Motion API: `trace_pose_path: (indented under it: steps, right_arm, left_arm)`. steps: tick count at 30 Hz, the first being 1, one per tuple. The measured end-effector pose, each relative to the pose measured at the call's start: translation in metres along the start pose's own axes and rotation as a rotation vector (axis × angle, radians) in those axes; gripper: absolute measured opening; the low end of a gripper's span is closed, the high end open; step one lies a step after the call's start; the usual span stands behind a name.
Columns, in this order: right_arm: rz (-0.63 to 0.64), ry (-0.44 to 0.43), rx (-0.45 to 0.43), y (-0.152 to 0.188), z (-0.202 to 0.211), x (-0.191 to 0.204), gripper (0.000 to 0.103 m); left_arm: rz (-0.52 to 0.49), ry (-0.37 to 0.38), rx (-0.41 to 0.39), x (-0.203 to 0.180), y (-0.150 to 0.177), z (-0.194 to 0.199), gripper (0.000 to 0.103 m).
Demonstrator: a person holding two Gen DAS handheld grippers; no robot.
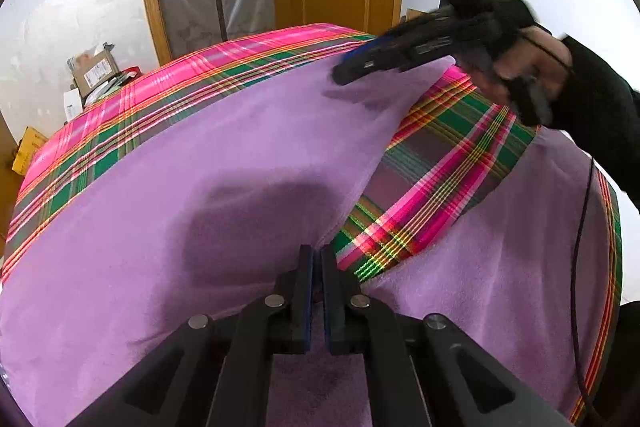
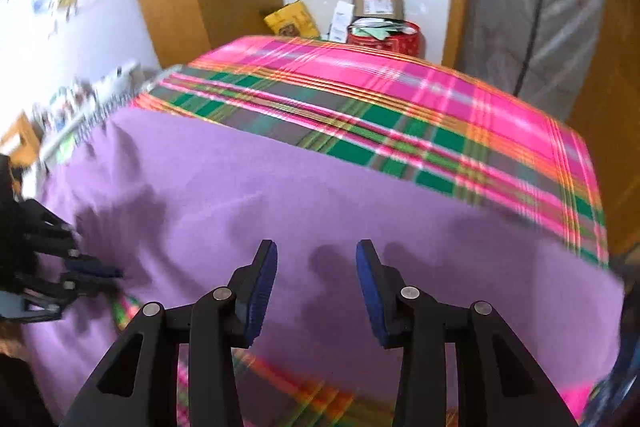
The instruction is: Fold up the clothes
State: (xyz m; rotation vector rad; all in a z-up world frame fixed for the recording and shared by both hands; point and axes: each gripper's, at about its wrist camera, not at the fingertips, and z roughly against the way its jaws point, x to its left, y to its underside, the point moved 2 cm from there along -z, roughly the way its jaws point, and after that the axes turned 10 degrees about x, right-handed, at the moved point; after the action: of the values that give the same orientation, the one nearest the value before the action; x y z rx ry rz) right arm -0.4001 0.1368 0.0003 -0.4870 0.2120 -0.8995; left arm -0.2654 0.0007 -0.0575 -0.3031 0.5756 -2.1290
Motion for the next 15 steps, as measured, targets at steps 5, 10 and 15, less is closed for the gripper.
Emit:
trace_pose_path:
  steps: [5,10,15]
  right_arm:
    - [0.034,-0.008,0.052,-0.021,-0.030,-0.009,0.043]
    - [0.023,0.040,0.035,-0.031,-0.047,-0.030,0.043]
    - [-0.061,0.068,0.041,-0.037,-0.048,-0.053,0.049]
  left_arm:
    - [0.012,0.008,0.002,0.001,0.000,0.000,0.004]
    - [0.016,0.019,0.004,0.001,0.001,0.000,0.004]
    - [0.057,0.066,0.027,0.006,0.000,0.002,0.005]
